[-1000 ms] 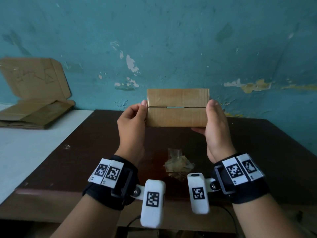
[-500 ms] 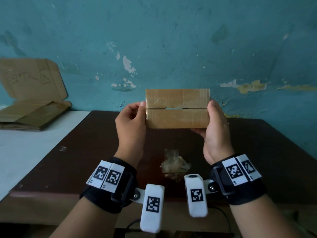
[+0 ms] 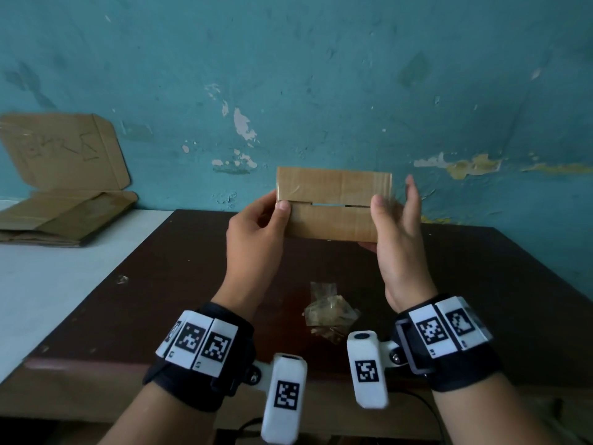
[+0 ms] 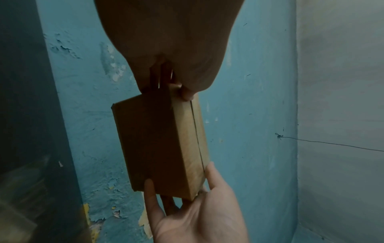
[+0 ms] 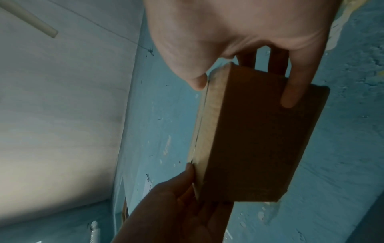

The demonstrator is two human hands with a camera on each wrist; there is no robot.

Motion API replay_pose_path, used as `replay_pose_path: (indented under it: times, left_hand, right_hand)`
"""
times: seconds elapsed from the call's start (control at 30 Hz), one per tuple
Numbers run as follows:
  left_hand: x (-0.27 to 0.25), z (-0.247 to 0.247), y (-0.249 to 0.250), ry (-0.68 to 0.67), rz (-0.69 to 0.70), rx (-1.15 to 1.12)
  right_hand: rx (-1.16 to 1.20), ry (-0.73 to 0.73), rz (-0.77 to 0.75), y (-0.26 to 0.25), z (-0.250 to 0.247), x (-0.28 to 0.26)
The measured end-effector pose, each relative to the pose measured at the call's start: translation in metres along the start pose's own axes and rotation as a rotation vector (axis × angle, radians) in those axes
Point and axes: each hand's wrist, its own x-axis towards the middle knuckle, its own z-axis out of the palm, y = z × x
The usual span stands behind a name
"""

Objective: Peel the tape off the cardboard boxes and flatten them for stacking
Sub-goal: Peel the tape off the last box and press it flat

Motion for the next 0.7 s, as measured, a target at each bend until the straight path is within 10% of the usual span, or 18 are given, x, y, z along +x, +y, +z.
replay_pose_path:
  times: [0.47,0.7]
  left_hand:
    - [0.01,-0.017,0.002,0.065,-0.043,0.075]
    - [0.01,-0.02,0.002,-0.142,0.0,0.157]
  right_hand:
    - [0.064,0.034,-0.002,0.001,0.0,-0.001]
    - [-0.013,-0.031,-0.029,0.004,0.004,-0.005]
